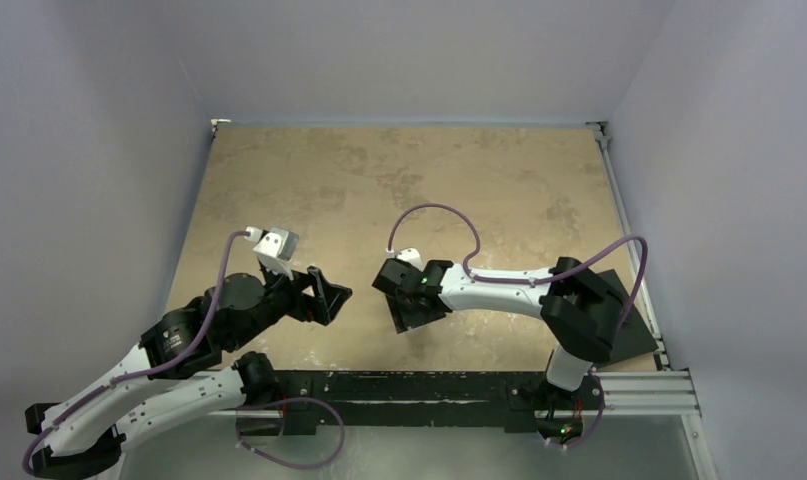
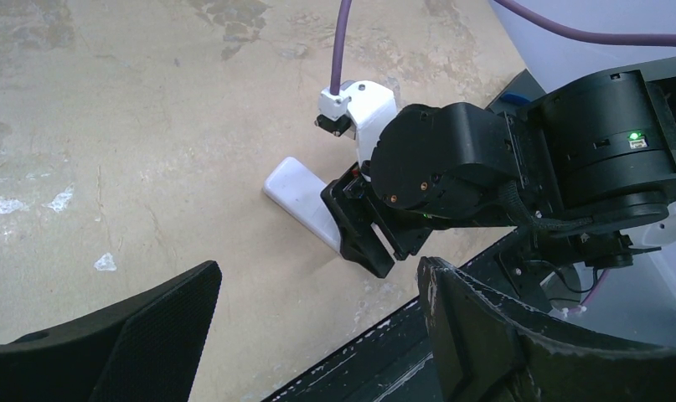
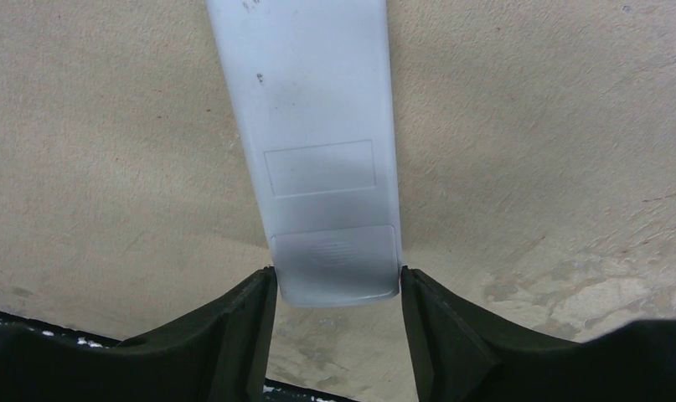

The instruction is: Load the batteries into the remote control

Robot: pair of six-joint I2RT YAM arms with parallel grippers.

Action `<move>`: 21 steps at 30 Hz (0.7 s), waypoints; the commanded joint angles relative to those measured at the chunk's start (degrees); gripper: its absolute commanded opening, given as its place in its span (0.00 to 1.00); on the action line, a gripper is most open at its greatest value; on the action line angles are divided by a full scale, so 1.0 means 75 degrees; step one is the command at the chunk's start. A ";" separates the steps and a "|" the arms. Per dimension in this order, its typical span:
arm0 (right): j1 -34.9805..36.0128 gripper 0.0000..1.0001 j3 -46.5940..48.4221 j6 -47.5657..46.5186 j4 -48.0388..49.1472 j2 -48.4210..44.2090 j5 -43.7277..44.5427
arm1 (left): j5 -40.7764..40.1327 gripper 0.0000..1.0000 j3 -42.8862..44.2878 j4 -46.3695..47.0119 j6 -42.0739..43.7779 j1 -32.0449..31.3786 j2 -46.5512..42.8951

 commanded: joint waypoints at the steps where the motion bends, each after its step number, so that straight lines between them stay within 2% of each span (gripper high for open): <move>1: -0.0047 0.66 0.0264 -0.0101 0.0024 -0.0046 0.0076 | -0.0109 0.88 0.0000 0.0128 -0.0053 -0.0055 -0.0052; 3: -0.0047 0.73 0.0308 -0.0137 -0.0015 -0.0062 0.0104 | -0.0109 0.88 0.0000 0.0132 -0.0060 -0.0055 -0.0043; 5: -0.0047 0.74 0.0326 -0.0162 -0.0030 -0.0117 0.0141 | -0.0114 0.88 0.0001 0.0125 -0.0065 -0.0056 -0.0032; 14: -0.0047 0.77 0.0228 -0.0181 -0.0065 -0.0672 0.0356 | -0.0144 0.88 0.0001 0.0119 -0.0070 -0.0066 0.0190; 21: -0.0047 0.77 -0.0409 0.0030 0.0294 -0.1549 0.0483 | -0.0255 0.88 0.0015 0.0062 -0.0136 -0.0066 0.0569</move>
